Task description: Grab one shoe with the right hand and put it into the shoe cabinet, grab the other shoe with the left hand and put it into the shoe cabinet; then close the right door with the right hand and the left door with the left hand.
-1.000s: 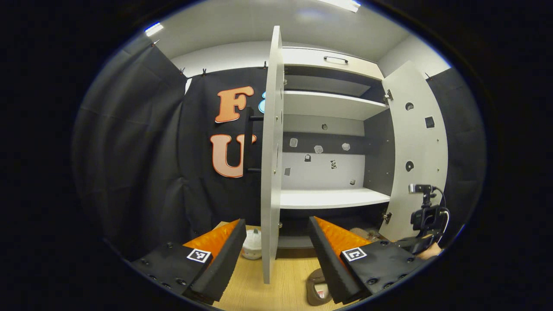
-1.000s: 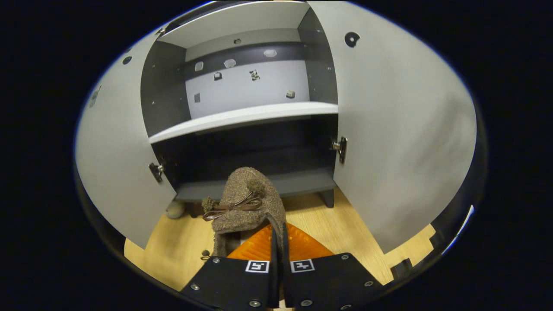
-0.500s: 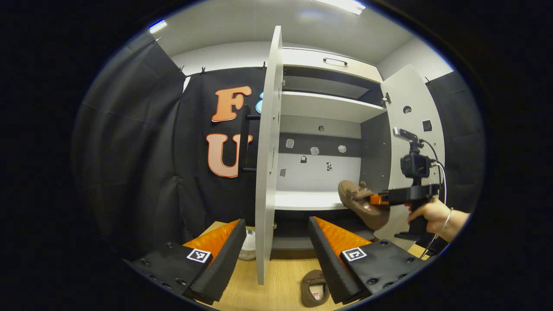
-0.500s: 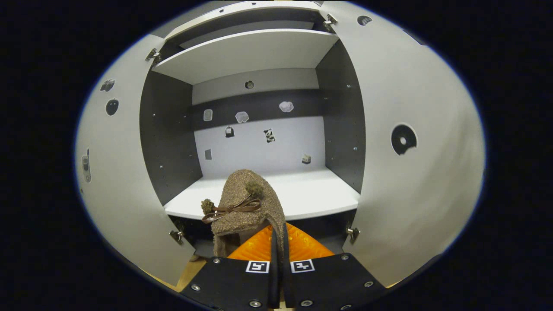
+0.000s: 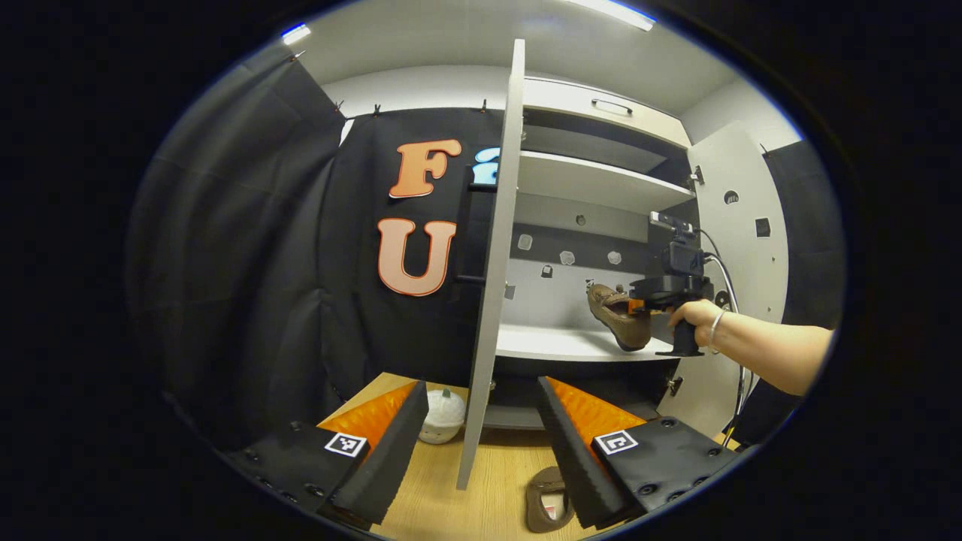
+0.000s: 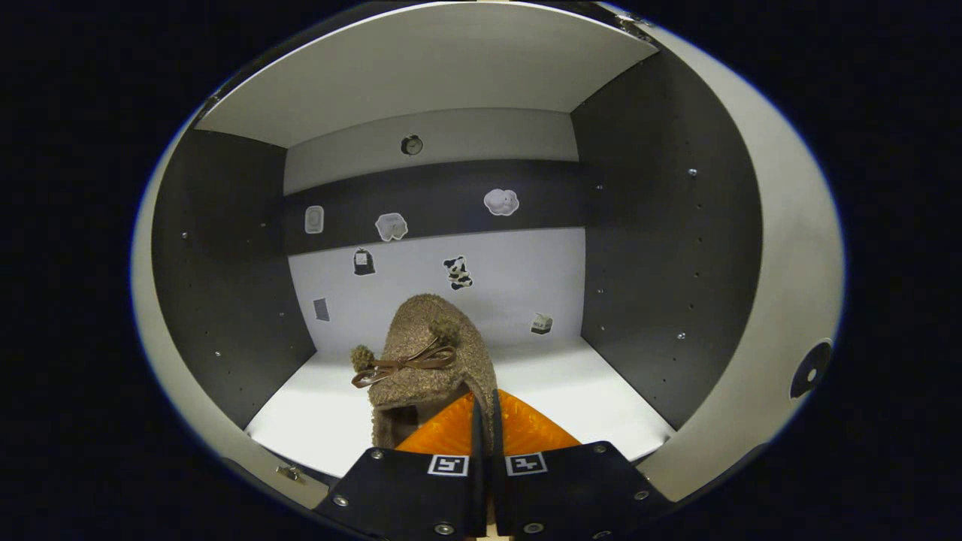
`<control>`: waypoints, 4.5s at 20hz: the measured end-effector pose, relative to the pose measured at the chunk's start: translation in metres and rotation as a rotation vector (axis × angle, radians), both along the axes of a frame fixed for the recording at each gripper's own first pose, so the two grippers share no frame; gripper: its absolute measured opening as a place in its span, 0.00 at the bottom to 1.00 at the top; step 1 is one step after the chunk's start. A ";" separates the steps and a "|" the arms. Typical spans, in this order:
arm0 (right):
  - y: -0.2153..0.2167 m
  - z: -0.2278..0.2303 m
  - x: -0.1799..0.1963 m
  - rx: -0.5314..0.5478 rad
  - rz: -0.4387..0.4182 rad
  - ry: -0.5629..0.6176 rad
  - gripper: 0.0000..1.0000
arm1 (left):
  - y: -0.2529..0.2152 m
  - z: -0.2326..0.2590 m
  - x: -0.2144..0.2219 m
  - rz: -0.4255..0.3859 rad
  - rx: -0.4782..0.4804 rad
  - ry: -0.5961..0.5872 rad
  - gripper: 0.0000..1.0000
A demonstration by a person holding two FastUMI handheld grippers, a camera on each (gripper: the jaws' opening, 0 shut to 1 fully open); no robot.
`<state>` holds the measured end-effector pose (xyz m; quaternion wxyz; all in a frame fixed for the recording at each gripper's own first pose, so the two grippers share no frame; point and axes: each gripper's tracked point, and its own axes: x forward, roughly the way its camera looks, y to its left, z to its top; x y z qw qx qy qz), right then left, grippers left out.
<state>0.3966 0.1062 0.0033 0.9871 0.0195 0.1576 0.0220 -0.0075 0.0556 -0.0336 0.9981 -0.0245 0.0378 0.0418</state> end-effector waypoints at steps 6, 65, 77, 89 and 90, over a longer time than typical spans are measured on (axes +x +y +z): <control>-0.011 -0.032 0.036 0.041 -0.060 0.088 0.07 | 0.010 -0.004 -0.002 0.033 0.047 0.018 0.95; -0.141 0.007 -0.297 -0.077 0.054 -0.236 0.93 | -0.118 -0.361 0.017 -0.263 -0.018 0.959 0.07; -0.114 -0.031 -0.293 0.010 0.114 -0.190 0.93 | -0.123 -0.166 0.054 -0.269 -0.113 0.760 0.07; -0.129 -0.049 -0.306 -0.016 0.090 -0.152 0.93 | -0.154 -0.023 0.239 -0.270 -0.003 0.456 0.06; -0.131 -0.047 -0.306 -0.014 0.089 -0.152 0.93 | -0.148 -0.012 0.259 -0.250 0.014 0.436 0.06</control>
